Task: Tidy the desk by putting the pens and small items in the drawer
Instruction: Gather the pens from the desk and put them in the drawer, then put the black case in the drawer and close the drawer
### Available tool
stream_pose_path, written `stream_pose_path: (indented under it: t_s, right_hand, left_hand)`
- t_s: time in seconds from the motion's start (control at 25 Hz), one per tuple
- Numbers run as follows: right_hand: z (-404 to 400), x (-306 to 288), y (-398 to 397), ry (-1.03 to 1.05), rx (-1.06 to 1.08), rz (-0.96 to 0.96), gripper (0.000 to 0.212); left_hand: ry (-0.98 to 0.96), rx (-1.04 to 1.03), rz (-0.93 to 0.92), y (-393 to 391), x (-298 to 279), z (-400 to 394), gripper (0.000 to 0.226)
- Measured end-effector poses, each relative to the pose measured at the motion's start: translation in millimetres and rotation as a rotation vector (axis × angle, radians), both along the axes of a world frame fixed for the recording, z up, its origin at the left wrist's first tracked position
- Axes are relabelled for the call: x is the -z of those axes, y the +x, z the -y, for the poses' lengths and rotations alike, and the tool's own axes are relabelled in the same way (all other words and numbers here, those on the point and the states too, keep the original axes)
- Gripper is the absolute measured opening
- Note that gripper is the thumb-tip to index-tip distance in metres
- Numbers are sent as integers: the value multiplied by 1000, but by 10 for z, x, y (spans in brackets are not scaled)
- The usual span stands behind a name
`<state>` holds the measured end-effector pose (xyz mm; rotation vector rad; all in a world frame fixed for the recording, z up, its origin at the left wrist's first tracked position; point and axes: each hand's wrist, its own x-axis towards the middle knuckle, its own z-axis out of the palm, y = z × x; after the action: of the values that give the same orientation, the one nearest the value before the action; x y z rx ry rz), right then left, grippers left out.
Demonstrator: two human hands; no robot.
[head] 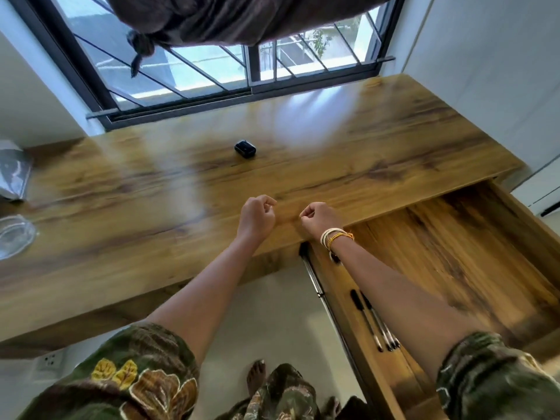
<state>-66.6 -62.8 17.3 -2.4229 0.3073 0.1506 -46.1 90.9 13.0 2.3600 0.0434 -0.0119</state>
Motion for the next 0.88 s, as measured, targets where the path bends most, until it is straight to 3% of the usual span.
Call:
stream_pose_path:
  t_s: [0.4, 0.56, 0.76, 0.88]
  right_hand:
    - [-802, -32, 837, 26, -15, 53, 15]
    - [-894, -6, 1324, 30, 13, 112, 18]
    - [-1030, 8, 1986, -69, -27, 30, 69]
    - [-1076, 66, 2332, -214, -166, -3, 81]
  left_hand:
    - [40, -75, -53, 732, 98, -725, 22]
    - [241, -11, -107, 1022, 167, -842, 44]
    - [496, 179, -326, 1475, 194, -963, 66]
    - [560, 239, -423, 1617, 252, -962, 73]
